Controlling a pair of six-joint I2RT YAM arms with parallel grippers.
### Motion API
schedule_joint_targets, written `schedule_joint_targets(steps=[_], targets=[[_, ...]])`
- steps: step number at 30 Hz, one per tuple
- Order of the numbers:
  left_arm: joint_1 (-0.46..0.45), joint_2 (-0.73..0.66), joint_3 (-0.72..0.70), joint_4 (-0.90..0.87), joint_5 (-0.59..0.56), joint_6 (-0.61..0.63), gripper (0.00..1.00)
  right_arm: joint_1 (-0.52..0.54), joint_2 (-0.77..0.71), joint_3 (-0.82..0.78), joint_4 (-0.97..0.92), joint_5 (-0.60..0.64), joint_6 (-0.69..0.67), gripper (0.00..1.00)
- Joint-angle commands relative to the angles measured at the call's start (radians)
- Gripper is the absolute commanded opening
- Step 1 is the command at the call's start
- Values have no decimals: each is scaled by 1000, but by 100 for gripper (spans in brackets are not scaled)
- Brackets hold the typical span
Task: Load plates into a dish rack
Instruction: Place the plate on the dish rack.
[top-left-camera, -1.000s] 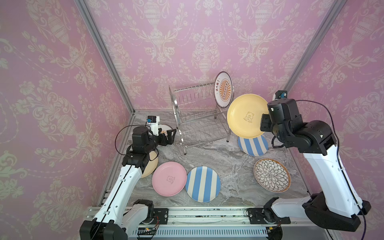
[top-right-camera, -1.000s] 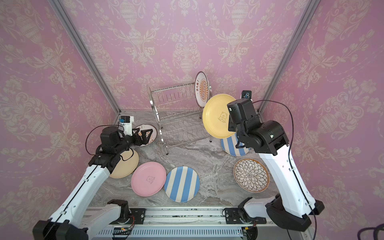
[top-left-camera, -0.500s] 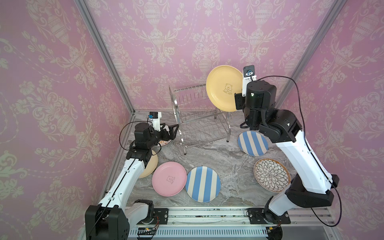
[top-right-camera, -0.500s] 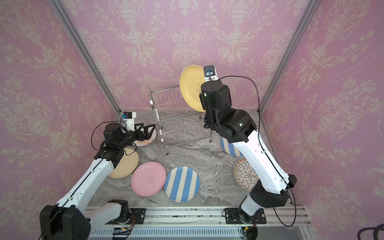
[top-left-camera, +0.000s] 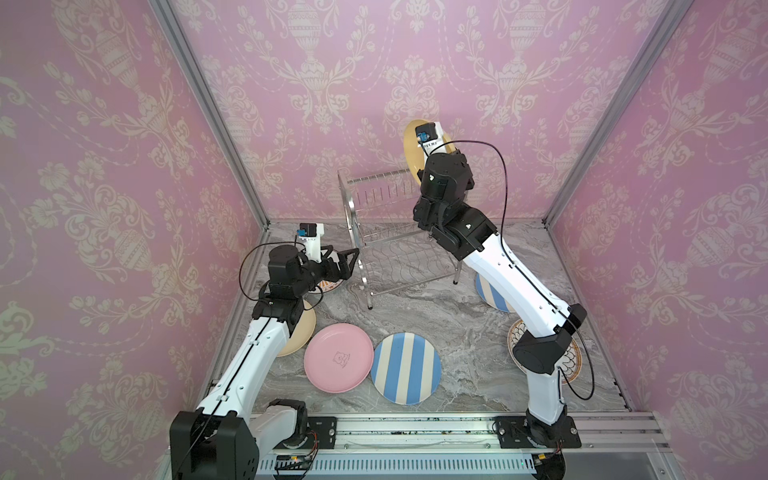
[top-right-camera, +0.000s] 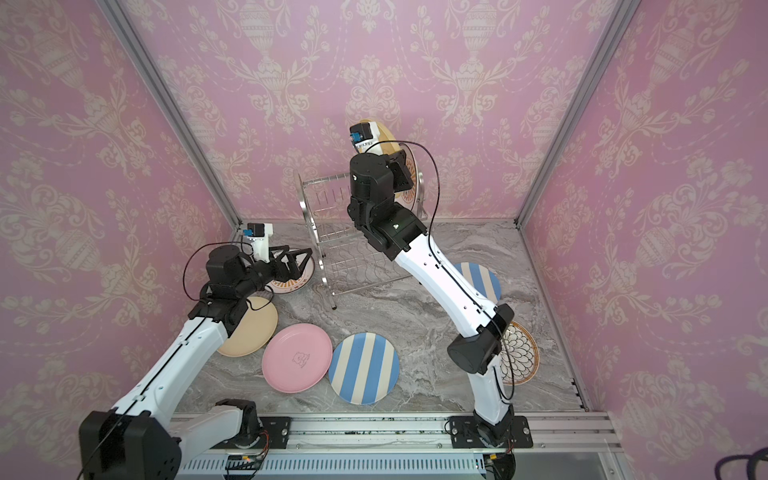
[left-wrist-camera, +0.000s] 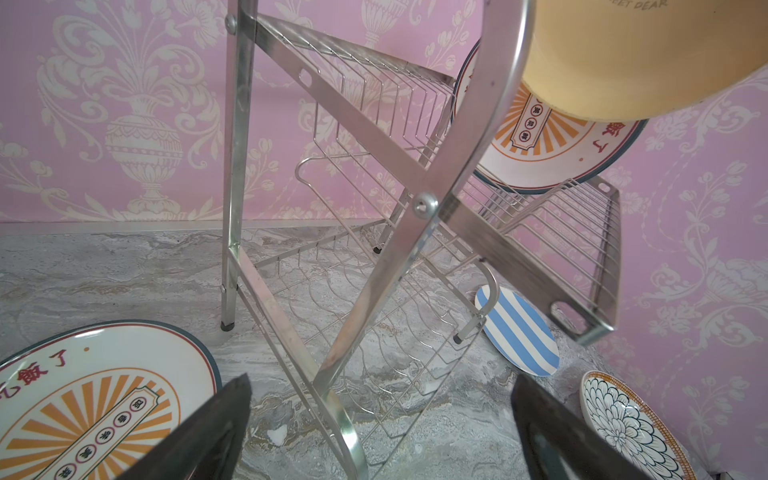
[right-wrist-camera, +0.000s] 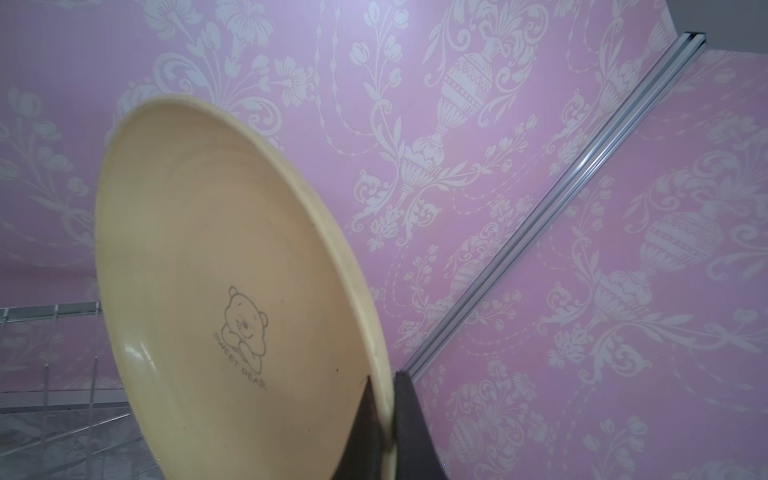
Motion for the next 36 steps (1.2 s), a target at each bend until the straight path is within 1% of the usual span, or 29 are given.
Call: schedule_joint_targets(steps=[1,3,4,7,9,13,22,25,29,33,36], targets=[[7,-10,-8,15,31,-18,99,-5,46,40,321,129,-295,0],[7,0,-14,38,45,-35,99,-3,86,62,449,155,-411,0],[7,6,-16,47,54,-43,99,-4,101,78,458,163,-429,0],[8,17,-22,72,72,-64,99,-5,131,105,443,172,-434,0],[7,15,-23,72,78,-65,99,-10,139,110,415,175,-412,0],[8,1,-21,56,70,-51,99,-25,145,118,285,176,-308,0],[6,-1,-22,54,75,-50,99,-43,160,110,133,183,-173,0],[5,-3,-20,49,78,-48,99,-47,157,121,21,160,-62,0],[1,1,-14,35,75,-39,99,-57,160,192,-257,101,186,0],[-2,6,-10,28,78,-35,99,-69,160,202,-367,74,295,0],[-5,7,-6,23,80,-32,99,-73,166,207,-394,68,324,0]])
